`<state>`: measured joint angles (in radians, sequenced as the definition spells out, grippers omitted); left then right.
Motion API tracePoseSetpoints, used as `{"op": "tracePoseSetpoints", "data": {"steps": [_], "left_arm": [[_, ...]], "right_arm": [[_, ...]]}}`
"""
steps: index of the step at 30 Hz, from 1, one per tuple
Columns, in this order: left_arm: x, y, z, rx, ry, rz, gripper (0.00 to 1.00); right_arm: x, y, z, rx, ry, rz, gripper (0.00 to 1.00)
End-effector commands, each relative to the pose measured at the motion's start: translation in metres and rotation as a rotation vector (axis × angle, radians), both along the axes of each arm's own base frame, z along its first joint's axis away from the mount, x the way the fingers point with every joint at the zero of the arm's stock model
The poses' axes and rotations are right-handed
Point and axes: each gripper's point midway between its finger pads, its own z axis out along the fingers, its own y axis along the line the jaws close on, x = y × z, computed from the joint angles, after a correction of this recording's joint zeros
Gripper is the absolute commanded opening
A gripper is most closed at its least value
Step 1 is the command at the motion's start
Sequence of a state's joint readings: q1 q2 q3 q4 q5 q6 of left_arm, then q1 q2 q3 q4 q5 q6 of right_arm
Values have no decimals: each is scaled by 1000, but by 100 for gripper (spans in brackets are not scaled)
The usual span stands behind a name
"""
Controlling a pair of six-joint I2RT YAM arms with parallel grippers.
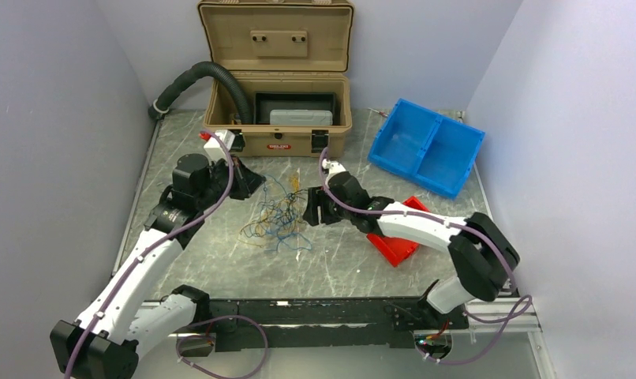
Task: Untangle the cables
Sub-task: Untie the cable.
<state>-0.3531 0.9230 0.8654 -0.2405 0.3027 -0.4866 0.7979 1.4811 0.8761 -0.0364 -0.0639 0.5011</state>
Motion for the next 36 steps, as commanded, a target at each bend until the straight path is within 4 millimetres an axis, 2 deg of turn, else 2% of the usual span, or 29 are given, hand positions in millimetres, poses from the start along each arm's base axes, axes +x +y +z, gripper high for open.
{"op": "tracePoseSetpoints", "data": {"steps": [1, 4, 7, 12, 21, 24, 27, 29, 31, 32, 34, 35, 36], "left_arm": [[0, 2, 9, -16, -16, 21, 0], [-1, 1, 3, -27, -5, 20, 0], [1, 1, -2, -26, 4, 28, 0], [4, 5, -16, -7, 38, 56, 0], [13, 11, -20, 6, 57, 109, 0], [16, 16, -19, 14, 65, 143, 0], [20, 31, -19, 10, 82, 211, 0], [23, 46, -20, -7, 100, 264, 0], [26, 69, -22, -29, 121, 345, 0], [27, 78, -25, -30, 129, 381, 0], [27, 96, -29, -25, 143, 460, 0], [27, 103, -31, -24, 149, 490, 0], [26, 109, -34, -26, 157, 521, 0]], "right_arm": [[18, 12, -5, 51, -42, -117, 66], [18, 26, -10, 73, -49, -86, 71], [16, 42, -7, 141, -60, -35, 78], [22, 55, -17, 145, -43, -38, 78], [48, 46, -61, -20, -17, -224, 71], [49, 46, -75, -58, 4, -233, 68], [46, 39, -82, -86, 20, -250, 58], [43, 30, -83, -112, 22, -267, 44], [42, 16, -81, -148, 15, -301, 29], [38, 6, -82, -177, 18, -321, 18], [34, -14, -80, -221, 18, -364, 5], [31, -23, -75, -232, 16, -385, 0], [28, -33, -77, -253, 23, -403, 0]]}}
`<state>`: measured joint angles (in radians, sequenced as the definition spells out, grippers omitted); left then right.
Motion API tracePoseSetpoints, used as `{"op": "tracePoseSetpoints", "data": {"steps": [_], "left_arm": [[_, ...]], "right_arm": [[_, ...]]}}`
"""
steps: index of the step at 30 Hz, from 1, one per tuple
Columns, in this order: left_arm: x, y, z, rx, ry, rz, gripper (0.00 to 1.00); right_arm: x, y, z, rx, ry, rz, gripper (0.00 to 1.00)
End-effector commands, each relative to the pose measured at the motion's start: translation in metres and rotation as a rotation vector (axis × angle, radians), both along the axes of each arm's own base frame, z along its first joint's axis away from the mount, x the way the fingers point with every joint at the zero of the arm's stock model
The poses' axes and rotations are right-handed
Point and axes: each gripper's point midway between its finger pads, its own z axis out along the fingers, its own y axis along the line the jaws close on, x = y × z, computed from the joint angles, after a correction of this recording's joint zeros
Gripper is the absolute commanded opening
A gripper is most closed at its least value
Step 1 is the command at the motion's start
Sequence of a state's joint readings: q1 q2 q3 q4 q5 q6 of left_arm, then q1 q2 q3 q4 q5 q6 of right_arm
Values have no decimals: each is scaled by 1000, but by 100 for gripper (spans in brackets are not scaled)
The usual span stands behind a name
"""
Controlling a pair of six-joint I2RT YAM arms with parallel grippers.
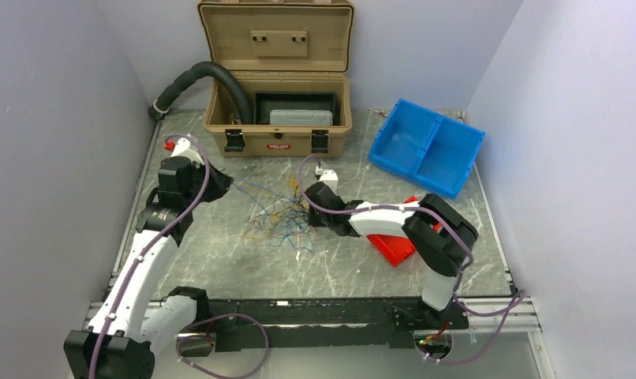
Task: Untangle the cables
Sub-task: Untie the cable.
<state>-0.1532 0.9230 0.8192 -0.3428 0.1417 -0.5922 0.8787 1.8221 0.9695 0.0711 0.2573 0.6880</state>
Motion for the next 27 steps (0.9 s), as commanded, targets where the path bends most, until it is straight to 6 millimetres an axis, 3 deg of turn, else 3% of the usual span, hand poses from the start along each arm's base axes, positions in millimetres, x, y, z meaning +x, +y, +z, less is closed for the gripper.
{"op": "tracePoseSetpoints", "data": {"steps": [1, 9, 13, 18, 21, 24, 26, 27], "left_arm": [[0, 33, 7, -21, -14, 167, 0], [-9, 71, -12, -47, 43, 344, 0], [-13, 84, -16, -62, 65, 399, 0], [-15, 88, -16, -50, 51, 405, 0], [-9, 65, -7, -45, -13, 229, 0], [-8, 39, -3, -72, -52, 63, 14], [-8, 28, -7, -80, -44, 4, 33], [-8, 24, -9, -75, -39, -17, 48]], "right_arm": [[-13, -60, 8, -131, 6, -131, 0], [-33, -128, 39, -103, -14, -230, 0], [-35, -152, 58, -83, -44, -259, 0], [-34, -158, 86, -42, -101, -219, 0], [-34, -144, 103, -5, -127, -130, 0], [-34, -129, 119, 35, -144, -48, 0], [-34, -121, 128, 55, -151, -11, 0], [-33, -118, 131, 59, -153, 2, 0]]}}
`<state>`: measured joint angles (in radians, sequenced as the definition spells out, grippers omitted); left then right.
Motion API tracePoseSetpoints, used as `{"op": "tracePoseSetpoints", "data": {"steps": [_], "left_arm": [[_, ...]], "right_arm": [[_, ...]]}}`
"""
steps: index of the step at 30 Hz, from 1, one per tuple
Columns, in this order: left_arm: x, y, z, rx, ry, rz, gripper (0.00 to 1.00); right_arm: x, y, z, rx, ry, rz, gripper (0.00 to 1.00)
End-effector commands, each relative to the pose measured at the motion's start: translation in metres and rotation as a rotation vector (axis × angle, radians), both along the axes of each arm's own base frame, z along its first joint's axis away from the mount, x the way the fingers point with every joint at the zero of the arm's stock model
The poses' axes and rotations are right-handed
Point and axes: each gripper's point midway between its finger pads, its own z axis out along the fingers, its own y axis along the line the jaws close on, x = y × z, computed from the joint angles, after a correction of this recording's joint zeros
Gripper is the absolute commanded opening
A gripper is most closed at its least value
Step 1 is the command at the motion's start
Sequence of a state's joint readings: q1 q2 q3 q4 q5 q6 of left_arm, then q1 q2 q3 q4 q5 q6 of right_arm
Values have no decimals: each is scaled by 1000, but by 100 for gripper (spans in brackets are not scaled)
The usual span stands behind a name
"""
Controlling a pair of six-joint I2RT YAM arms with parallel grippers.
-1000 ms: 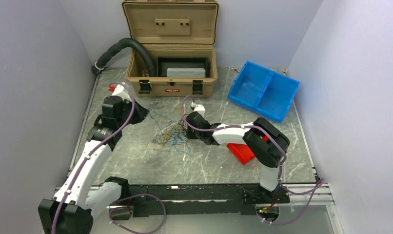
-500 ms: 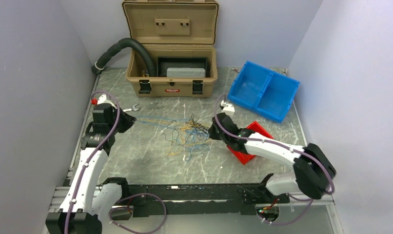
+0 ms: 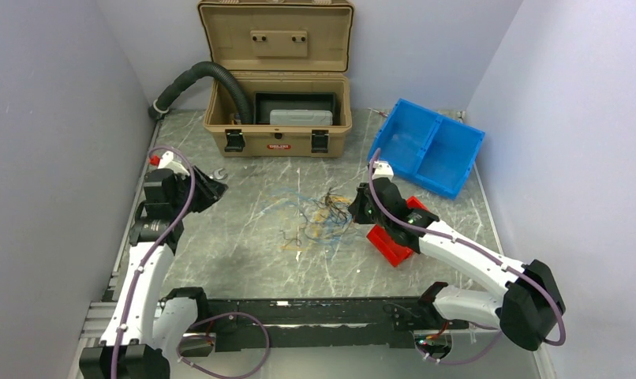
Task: Untangle the cables
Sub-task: Untie the cable.
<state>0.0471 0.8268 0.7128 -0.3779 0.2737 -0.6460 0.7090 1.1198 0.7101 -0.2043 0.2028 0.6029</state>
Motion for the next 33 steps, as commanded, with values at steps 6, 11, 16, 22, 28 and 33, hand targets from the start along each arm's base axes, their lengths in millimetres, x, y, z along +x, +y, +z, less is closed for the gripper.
{"op": "tracePoseSetpoints", "data": {"steps": [6, 11, 16, 22, 28, 33], "left_arm": [[6, -48, 6, 76, -82, -242, 99], [0, -95, 5, 60, -133, -423, 99], [-4, -134, -4, 70, -143, -585, 99], [-10, -188, -18, 109, -134, -791, 99], [-17, -230, -26, 99, -178, -936, 99], [-12, -247, -33, 88, -174, -950, 99]], "right_arm": [[6, 15, 28, -30, -21, 121, 0], [6, 23, 31, -19, -13, 155, 0], [5, 25, 31, -24, -3, 168, 0], [5, 25, 31, -28, -1, 175, 0], [5, 27, 33, -23, 0, 181, 0], [4, 30, 37, -2, -5, 192, 0]]}}
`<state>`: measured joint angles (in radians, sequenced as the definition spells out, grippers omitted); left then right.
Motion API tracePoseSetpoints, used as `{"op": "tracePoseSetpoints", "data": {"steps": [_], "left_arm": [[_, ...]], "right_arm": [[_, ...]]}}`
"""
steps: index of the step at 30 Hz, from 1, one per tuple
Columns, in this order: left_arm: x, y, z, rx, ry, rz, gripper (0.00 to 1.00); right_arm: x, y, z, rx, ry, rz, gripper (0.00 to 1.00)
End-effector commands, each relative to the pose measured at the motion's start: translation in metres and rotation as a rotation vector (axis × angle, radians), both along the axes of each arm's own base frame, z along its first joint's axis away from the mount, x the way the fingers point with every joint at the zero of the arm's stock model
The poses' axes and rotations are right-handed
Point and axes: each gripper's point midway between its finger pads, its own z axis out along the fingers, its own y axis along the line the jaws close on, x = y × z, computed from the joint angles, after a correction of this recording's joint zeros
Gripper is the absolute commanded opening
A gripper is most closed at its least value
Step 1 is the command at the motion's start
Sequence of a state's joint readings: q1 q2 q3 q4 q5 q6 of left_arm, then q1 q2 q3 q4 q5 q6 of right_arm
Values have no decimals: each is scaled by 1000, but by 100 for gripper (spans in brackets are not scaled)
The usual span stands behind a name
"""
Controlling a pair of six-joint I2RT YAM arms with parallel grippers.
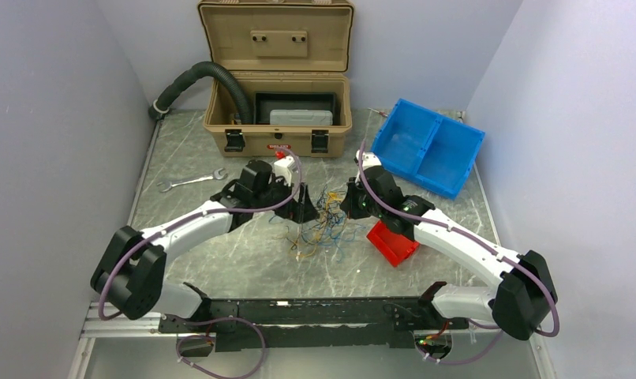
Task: Untangle the cables
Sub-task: Untie the cable.
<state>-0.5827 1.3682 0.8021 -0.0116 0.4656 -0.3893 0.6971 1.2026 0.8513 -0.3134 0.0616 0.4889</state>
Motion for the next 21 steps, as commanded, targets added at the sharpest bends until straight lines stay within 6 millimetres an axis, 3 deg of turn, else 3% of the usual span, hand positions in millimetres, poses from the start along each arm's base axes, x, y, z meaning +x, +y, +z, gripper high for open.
{"op": "tracePoseSetpoints", "data": {"steps": [1, 6, 9, 14, 16, 18, 21], "left_arm": [[15, -26, 27, -69, -110, -45, 98], [17, -44, 18, -73, -116, -37, 96], [20, -51, 13, -98, -101, -20, 89], [28, -53, 13, -147, -92, 46, 58], [29, -51, 15, -152, -107, 62, 36], [32, -46, 16, -135, -120, 87, 4], [35, -32, 13, -73, -129, 138, 0]], "right_arm": [[6, 11, 25, 54, -44, 27, 0], [3, 22, 30, 103, -30, 62, 0], [1, 28, 32, 136, -22, 78, 0], [-1, 32, 29, 148, -7, 93, 0], [-2, 30, 28, 139, -4, 88, 0], [-1, 26, 27, 127, -7, 75, 0], [0, 19, 26, 109, -14, 48, 0]]}}
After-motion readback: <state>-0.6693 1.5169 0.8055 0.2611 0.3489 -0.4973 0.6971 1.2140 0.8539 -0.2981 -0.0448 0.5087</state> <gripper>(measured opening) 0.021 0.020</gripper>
